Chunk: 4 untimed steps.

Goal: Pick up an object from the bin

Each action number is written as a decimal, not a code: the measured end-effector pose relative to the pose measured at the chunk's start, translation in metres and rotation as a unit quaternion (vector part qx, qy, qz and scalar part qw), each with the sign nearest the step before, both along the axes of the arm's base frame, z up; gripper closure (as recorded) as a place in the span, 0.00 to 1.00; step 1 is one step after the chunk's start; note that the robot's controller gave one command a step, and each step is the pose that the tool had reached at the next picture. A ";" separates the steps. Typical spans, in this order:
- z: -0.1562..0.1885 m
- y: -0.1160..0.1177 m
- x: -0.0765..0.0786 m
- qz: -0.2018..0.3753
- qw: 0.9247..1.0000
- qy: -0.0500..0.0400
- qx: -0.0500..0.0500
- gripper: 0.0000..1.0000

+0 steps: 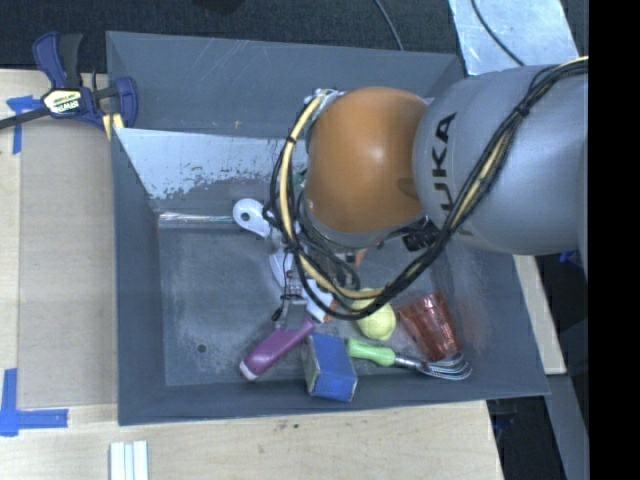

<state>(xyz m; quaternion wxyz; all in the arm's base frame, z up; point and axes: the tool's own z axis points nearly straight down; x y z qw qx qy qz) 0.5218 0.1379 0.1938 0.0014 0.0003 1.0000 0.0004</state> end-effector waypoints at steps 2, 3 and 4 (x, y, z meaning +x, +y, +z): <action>-0.092 -0.014 -0.010 0.177 0.984 -0.005 0.000 0.00; -0.113 -0.018 -0.006 0.146 0.989 0.001 -0.001 0.00; -0.123 -0.018 -0.010 0.149 0.989 -0.006 0.001 0.00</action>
Offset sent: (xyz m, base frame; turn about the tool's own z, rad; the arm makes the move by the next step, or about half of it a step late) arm -0.0121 -0.0132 -0.0837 -0.3755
